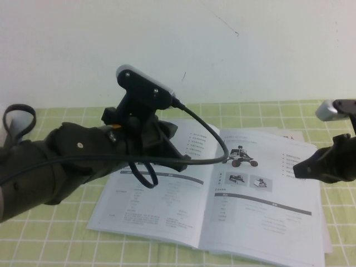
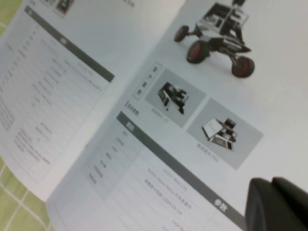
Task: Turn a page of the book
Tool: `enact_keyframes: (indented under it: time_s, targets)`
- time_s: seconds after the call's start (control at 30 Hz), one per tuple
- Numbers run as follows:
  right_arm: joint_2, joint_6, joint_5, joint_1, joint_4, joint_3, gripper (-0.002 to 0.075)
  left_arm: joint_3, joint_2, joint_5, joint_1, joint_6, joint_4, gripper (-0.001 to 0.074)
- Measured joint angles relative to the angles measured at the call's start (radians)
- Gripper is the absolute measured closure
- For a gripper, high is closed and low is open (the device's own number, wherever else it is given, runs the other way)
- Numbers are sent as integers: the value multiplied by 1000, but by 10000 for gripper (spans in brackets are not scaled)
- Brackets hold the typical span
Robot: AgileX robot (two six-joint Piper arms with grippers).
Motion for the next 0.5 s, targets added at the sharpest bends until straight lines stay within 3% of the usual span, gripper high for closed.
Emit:
enact_keyframes:
  time_s: [0.2, 0.5]
  targets:
    - [-187, -62, -14, 0, 17, 0, 728, 0, -150, 8, 31, 10, -6, 738]
    - [-577, -159, -78, 0, 74, 8, 728, 84, -427, 24, 171, 10, -11, 738]
